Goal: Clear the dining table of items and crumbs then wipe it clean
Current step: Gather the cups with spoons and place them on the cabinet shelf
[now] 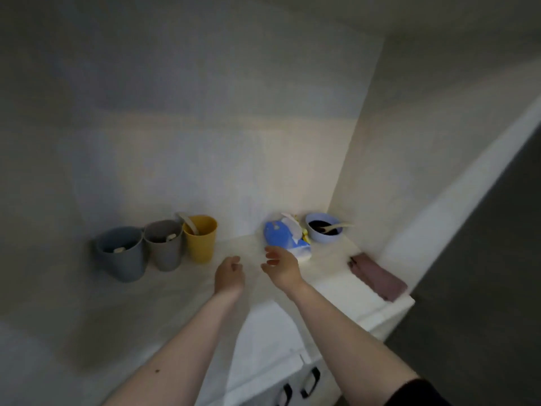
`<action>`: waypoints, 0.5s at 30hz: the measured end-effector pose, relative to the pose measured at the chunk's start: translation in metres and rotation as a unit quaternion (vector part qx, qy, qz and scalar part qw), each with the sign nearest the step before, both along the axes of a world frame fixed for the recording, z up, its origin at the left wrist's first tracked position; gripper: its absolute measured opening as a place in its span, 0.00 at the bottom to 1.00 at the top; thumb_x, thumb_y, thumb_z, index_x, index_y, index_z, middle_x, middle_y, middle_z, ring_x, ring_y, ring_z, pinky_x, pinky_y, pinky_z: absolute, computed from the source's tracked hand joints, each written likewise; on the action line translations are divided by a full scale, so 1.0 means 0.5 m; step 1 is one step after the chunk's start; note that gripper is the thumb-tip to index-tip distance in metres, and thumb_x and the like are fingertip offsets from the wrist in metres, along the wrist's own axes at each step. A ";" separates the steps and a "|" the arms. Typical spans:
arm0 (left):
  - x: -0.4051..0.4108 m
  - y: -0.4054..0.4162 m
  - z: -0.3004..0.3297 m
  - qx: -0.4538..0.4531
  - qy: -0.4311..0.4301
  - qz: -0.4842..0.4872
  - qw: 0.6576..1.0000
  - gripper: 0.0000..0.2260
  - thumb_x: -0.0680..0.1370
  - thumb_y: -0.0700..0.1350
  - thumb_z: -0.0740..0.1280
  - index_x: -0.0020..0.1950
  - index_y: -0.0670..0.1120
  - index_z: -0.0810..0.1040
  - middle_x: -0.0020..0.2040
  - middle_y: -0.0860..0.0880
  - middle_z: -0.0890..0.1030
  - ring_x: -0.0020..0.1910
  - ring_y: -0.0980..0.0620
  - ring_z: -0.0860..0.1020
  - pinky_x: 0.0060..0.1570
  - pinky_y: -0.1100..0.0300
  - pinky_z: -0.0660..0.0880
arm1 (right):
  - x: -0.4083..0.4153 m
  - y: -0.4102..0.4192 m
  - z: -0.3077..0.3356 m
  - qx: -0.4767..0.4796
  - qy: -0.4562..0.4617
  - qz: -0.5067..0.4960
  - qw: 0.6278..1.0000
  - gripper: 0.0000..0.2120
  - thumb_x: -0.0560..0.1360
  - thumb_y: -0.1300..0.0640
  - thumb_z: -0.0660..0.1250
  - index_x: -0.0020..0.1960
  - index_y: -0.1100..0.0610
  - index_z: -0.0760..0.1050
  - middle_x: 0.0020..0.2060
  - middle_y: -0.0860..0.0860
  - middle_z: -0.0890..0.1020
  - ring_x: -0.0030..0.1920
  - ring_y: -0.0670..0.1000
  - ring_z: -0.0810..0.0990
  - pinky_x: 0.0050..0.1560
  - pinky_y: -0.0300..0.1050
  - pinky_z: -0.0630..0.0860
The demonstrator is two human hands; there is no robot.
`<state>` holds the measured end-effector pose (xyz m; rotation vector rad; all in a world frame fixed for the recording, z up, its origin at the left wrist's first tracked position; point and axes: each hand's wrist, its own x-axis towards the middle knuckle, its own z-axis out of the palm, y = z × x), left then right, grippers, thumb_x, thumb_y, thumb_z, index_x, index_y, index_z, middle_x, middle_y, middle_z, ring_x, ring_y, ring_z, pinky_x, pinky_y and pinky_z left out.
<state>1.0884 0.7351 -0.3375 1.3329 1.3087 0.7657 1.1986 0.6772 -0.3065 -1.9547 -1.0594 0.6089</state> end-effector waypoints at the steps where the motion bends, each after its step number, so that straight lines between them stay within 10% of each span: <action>1: 0.021 -0.030 0.011 0.002 -0.007 -0.020 1.000 0.14 0.78 0.37 0.57 0.62 0.41 0.74 0.58 0.40 0.78 0.55 0.40 0.78 0.56 0.48 0.76 | 0.015 -0.038 0.002 0.010 0.003 -0.022 1.000 0.19 0.71 0.69 0.67 0.61 0.63 0.74 0.56 0.60 0.79 0.49 0.54 0.79 0.40 0.25 0.71; 9: 0.179 -0.268 0.049 -0.004 -0.078 -0.153 0.985 0.12 0.79 0.34 0.55 0.59 0.37 0.74 0.47 0.42 0.75 0.32 0.52 0.72 0.21 0.70 0.69 | 0.114 -0.341 0.018 0.083 0.049 -0.180 0.979 0.14 0.72 0.69 0.66 0.57 0.61 0.76 0.46 0.52 0.77 0.40 0.47 0.76 0.39 0.30 0.73; 15: 0.248 -0.514 0.049 0.004 -0.072 -0.300 0.951 0.13 0.78 0.34 0.55 0.59 0.38 0.74 0.53 0.40 0.78 0.49 0.41 0.78 0.49 0.52 0.75 | 0.111 -0.630 0.023 0.101 0.035 -0.300 0.948 0.14 0.73 0.67 0.66 0.57 0.61 0.76 0.48 0.53 0.80 0.45 0.48 0.78 0.45 0.30 0.74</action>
